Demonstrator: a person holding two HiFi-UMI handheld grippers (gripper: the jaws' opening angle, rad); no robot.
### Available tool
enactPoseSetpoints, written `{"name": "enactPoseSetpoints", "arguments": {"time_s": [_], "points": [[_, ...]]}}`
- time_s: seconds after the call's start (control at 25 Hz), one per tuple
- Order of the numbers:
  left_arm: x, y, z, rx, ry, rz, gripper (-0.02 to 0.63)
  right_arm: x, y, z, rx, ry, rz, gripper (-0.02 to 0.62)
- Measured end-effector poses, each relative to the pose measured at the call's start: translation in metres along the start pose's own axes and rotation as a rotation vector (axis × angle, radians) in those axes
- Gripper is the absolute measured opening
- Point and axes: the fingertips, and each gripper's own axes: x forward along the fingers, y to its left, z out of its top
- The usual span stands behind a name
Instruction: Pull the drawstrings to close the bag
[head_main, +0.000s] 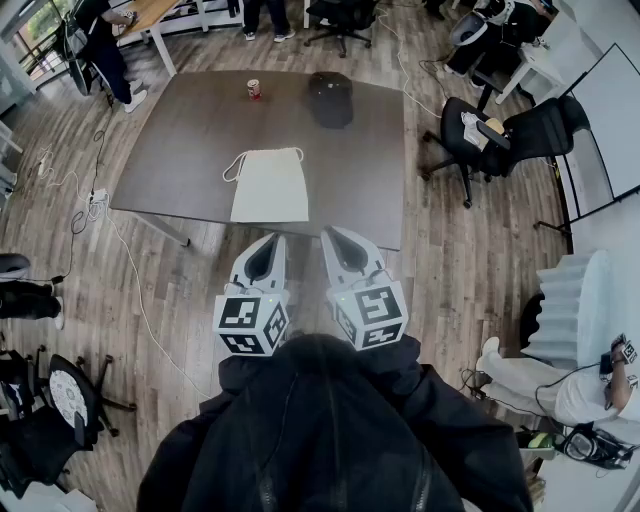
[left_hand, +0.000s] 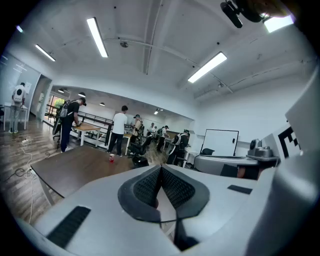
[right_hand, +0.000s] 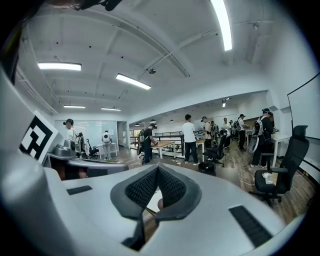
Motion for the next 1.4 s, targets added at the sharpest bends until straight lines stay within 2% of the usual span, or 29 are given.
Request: {"name": "enactPoseSetpoints", "arguments": {"time_s": [0.4,0.92,1.16,1.4], "points": [[0.0,0.02,-0.005,-0.006,0.015,-0.004,0.032,0.017,0.016,-0.01,0.007,0.009,0.027,0.021],[-0.022,0.079,-0.022,-0.029,0.053,-0.03,0.032,0.053,0.062,-0.045,0.019,0.085,0.014,0.021],[-0.022,0.098,-0.035,-0.074,0.075,-0.004,0.032,0.067,0.067,-0.058,0.0,0.138,0.035,0.021],[-0.013,0.13,-0.042,-0.118,0.084,0.06,0.032,0.101,0.065,-0.067,-0.01,0.179,0.082,0.021]]}}
